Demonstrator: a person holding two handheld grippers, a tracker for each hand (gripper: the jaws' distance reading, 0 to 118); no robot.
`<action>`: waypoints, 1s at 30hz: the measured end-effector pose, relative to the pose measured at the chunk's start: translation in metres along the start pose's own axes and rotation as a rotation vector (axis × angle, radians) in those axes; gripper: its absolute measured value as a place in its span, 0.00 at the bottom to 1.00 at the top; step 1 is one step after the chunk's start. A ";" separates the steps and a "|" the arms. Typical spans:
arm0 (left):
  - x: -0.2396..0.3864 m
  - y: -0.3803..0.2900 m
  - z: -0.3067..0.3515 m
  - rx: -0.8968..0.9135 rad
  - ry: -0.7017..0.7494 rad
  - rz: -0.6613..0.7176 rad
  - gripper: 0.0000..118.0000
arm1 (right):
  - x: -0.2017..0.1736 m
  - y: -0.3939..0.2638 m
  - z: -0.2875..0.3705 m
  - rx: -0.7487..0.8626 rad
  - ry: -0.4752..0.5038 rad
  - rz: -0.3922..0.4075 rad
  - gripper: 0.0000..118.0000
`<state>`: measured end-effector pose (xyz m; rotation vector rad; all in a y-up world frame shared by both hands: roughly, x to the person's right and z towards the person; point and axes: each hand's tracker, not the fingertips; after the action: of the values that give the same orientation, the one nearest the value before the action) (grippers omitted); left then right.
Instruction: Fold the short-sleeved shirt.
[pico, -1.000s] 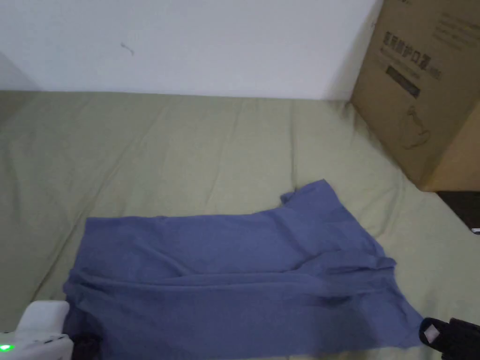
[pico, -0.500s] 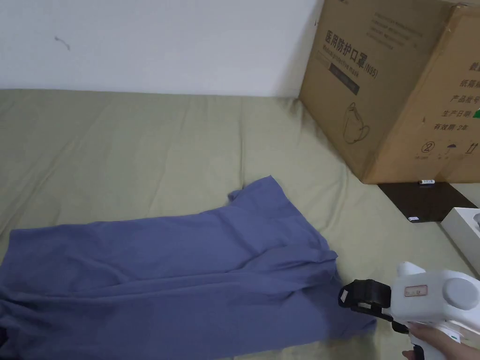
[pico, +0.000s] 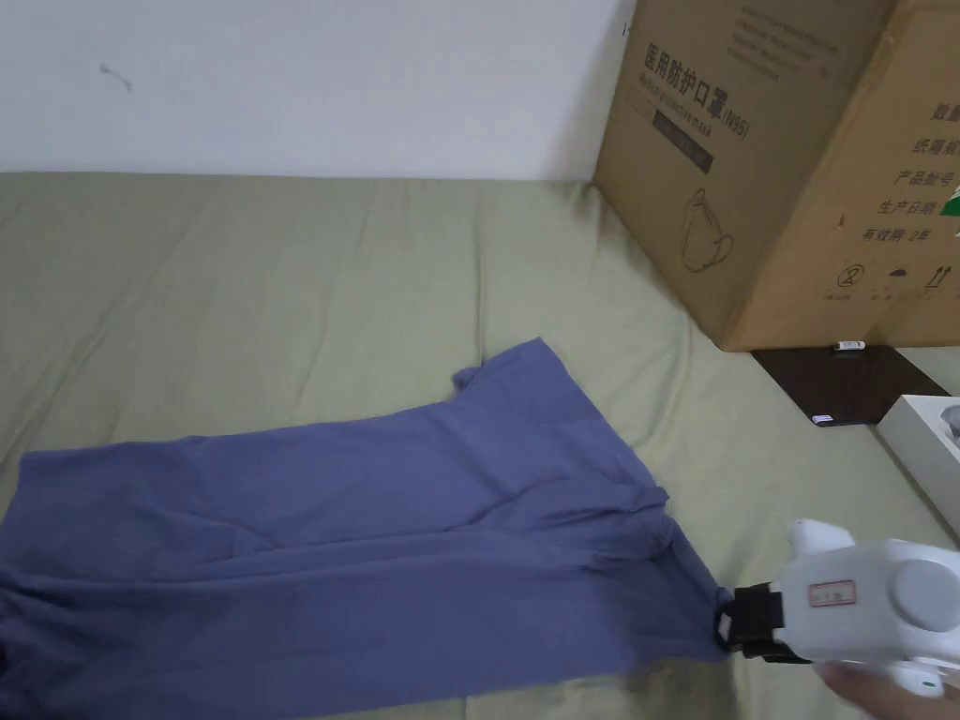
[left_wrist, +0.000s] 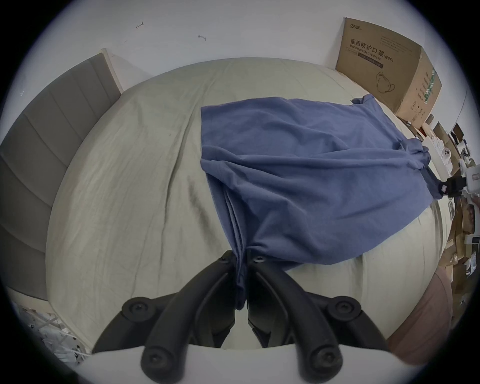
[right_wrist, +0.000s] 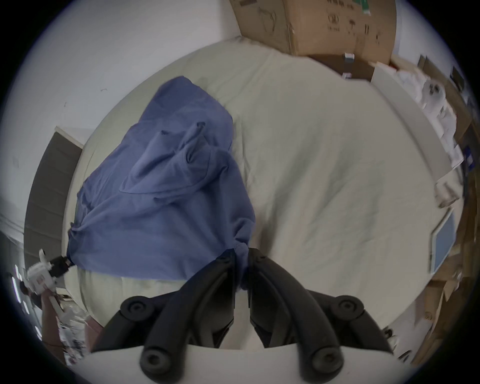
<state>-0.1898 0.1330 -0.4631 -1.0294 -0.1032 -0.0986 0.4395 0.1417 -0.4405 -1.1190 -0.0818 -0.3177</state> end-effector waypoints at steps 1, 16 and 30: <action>-0.003 0.000 0.005 0.002 0.008 -0.015 0.05 | 0.003 -0.003 0.011 0.000 0.015 0.010 0.06; -0.049 -0.101 0.090 -0.036 -0.183 0.076 0.34 | 0.003 -0.117 0.059 -0.034 0.008 -0.081 0.24; -0.047 -0.064 0.154 0.278 -0.230 0.213 0.01 | -0.114 -0.092 0.131 0.353 0.319 0.063 0.28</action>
<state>-0.2502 0.2343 -0.3361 -0.7656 -0.2097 0.2238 0.3170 0.2465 -0.3284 -0.7101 0.1742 -0.4038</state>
